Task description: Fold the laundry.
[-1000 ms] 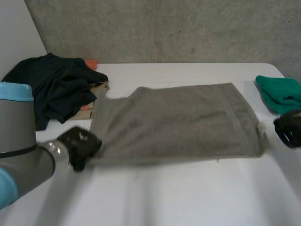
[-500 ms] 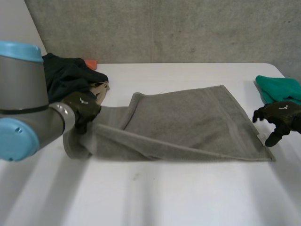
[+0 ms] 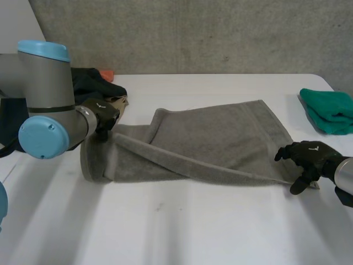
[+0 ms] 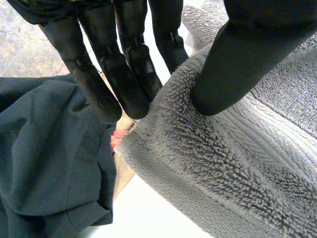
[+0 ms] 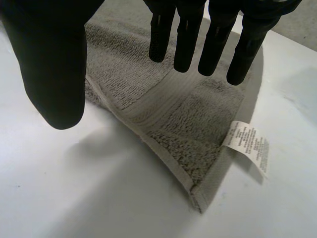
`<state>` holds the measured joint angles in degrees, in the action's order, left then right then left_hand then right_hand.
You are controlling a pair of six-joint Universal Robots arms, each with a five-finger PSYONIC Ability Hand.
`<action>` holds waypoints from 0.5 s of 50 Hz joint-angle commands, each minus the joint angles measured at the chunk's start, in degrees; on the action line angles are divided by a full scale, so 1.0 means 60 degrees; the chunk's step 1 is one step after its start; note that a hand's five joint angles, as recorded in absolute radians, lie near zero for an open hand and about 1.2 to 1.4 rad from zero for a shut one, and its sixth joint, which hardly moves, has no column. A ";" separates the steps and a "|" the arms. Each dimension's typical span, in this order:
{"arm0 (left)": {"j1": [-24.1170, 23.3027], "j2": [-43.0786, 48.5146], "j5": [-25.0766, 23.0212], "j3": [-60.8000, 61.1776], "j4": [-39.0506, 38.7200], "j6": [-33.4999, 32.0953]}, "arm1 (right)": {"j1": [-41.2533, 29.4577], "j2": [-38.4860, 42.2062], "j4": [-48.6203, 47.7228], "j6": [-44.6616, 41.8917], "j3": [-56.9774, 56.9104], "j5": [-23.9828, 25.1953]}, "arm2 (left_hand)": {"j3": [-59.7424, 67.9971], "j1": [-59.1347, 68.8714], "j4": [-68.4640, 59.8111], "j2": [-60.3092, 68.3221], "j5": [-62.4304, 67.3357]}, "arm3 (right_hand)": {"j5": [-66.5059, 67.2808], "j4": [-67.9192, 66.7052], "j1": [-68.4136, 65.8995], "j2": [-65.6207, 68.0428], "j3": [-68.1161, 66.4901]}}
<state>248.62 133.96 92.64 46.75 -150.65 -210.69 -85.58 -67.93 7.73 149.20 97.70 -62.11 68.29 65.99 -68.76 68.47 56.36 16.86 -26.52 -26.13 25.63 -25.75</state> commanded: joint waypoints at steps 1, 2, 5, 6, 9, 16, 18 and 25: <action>0.0033 0.0012 0.0029 -0.0028 -0.0043 -0.0012 | -0.0282 0.0393 -0.0966 0.0036 0.0181 -0.0341 | 0.1952 0.2334 -0.1873 0.1921 0.2274 | 0.1535 -0.1591 -0.1655 0.1739 -0.1719; 0.0048 -0.0003 0.0043 -0.0028 -0.0043 -0.0012 | -0.0297 0.0437 -0.1039 0.0007 0.0181 -0.0399 | 0.1952 0.2334 -0.1873 0.1921 0.2274 | 0.1591 -0.1647 -0.1712 0.1796 -0.1775; 0.0121 -0.0017 0.0058 -0.0028 -0.0028 -0.0012 | -0.0370 0.0642 -0.1244 -0.0096 0.0137 -0.0634 | 0.1952 0.2334 -0.1873 0.1921 0.2274 | 0.1703 -0.1759 -0.1824 0.1908 -0.1887; 0.0136 -0.0032 0.0044 -0.0014 -0.0014 -0.0012 | -0.0370 0.0672 -0.1303 -0.0125 0.0123 -0.0692 | 0.1952 0.2334 -0.1873 0.1921 0.2274 | 0.1898 -0.1954 -0.2019 0.2103 -0.2082; 0.0165 -0.0105 -0.0015 0.0045 0.0015 0.0003 | -0.0385 0.0818 -0.1595 -0.0184 0.0079 -0.0824 | 0.1952 0.2334 -0.1873 0.1921 0.2274 | 0.4158 -0.4214 -0.4279 0.4363 -0.4342; 0.0136 -0.0647 -0.0132 0.0717 0.0118 0.0120 | -0.0268 0.0804 -0.1831 -0.0520 0.0005 -0.0825 | 0.1952 0.2334 -0.1873 0.1921 0.2274 | 0.8857 -0.8913 -0.8978 0.9062 -0.9041; 0.0151 -0.0837 -0.0176 0.0995 0.0205 0.0076 | -0.0195 0.0673 -0.1700 -0.0681 0.0034 -0.0795 | 0.1952 0.2334 -0.1873 0.1921 0.2274 | 0.8857 -0.8913 -0.8978 0.9062 -0.9041; 0.0224 -0.2008 -0.0629 0.2884 0.1288 -0.0567 | 0.0566 -0.0660 0.0713 -0.3343 -0.0009 -0.0912 | 0.1952 0.2334 -0.1873 0.1921 0.2274 | 0.8857 -0.8913 -0.8978 0.9062 -0.9041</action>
<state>249.67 126.80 91.03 56.01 -147.57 -210.89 -85.63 -66.36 0.86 141.06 97.85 -67.12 68.29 65.99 -68.76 68.47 56.36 57.03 -68.22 -65.02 67.39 -67.55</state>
